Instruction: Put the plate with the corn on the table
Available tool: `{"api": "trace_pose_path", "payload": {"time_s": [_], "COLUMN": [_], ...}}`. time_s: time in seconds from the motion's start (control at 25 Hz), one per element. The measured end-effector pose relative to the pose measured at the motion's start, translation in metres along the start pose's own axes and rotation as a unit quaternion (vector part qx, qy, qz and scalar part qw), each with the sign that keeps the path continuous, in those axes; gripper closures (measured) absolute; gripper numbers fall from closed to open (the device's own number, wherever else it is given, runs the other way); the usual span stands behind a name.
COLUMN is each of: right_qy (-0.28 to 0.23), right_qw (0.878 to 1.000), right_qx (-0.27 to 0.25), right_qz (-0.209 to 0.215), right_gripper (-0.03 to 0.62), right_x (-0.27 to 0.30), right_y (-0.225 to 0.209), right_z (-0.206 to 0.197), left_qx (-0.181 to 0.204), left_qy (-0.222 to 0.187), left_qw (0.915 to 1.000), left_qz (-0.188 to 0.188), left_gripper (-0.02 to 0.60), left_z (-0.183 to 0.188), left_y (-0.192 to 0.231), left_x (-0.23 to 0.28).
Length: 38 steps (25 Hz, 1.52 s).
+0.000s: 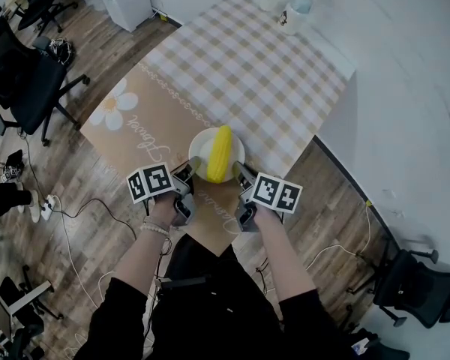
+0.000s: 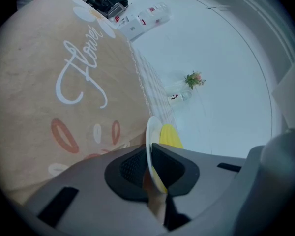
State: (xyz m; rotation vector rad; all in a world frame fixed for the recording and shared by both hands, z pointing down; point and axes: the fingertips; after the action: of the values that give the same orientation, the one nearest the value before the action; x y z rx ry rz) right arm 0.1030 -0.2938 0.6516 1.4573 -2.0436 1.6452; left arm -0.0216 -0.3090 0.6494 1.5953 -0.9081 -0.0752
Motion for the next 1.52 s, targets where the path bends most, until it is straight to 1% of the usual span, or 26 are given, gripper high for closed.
{"api": "trace_pose_path", "payload": {"time_s": [0.24,0.4,0.52,0.6,0.72,0.8,0.96,1.12,1.32,1.52], "right_qy": [0.007,0.012,0.013,0.014,0.018,0.018,0.022,0.027,0.012,-0.008], "right_qw": [0.999,0.999,0.999,0.999,0.999,0.999,0.999,0.997,0.997,0.996], "right_qx": [0.026,0.033,0.036,0.033,0.025,0.020,-0.002,-0.038,-0.034,-0.039], "right_qz": [-0.023,-0.032,-0.034,-0.034,-0.038,-0.040,-0.049,-0.069,-0.075,-0.083], "right_gripper": [0.496,0.496,0.497,0.497,0.493,0.490,0.480,0.473,0.473,0.476], "right_x": [0.002,0.004,0.005,0.004,0.004,0.003,0.002,-0.001,-0.011,-0.023], "right_y": [-0.007,-0.010,-0.011,-0.011,-0.010,-0.010,-0.009,-0.014,-0.023,-0.030], "right_z": [0.000,0.000,0.000,0.001,0.000,0.000,0.000,0.002,0.010,0.013], "left_qx": [0.007,0.009,0.020,0.025,0.030,0.034,0.044,0.038,0.039,0.050], "left_qy": [0.024,0.034,0.044,0.054,0.070,0.075,0.079,0.078,0.071,0.066], "left_qw": [0.9993,0.9987,0.9974,0.9966,0.9958,0.9954,0.9948,0.9951,0.9955,0.9946], "left_qz": [0.027,0.036,0.052,0.056,0.052,0.049,0.047,0.047,0.050,0.063], "left_gripper": [0.549,0.548,0.540,0.534,0.480,0.461,0.441,0.430,0.430,0.430], "left_z": [-0.004,-0.005,-0.007,-0.008,-0.009,-0.009,-0.010,-0.010,-0.009,-0.010], "left_y": [0.002,0.003,0.005,0.004,-0.001,-0.004,-0.007,-0.005,-0.002,0.004], "left_x": [0.005,0.007,0.008,0.008,0.008,0.008,0.007,0.006,0.002,-0.010]}}
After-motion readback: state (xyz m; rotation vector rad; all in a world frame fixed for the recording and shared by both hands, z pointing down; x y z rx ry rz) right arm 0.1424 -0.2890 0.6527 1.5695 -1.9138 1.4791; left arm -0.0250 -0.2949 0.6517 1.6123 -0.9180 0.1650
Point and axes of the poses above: the fingertips, and each gripper's own axes: x forward along the fingers, y to its left, z out of its top, and after that the axes turned 3 degrees about x, right-handed
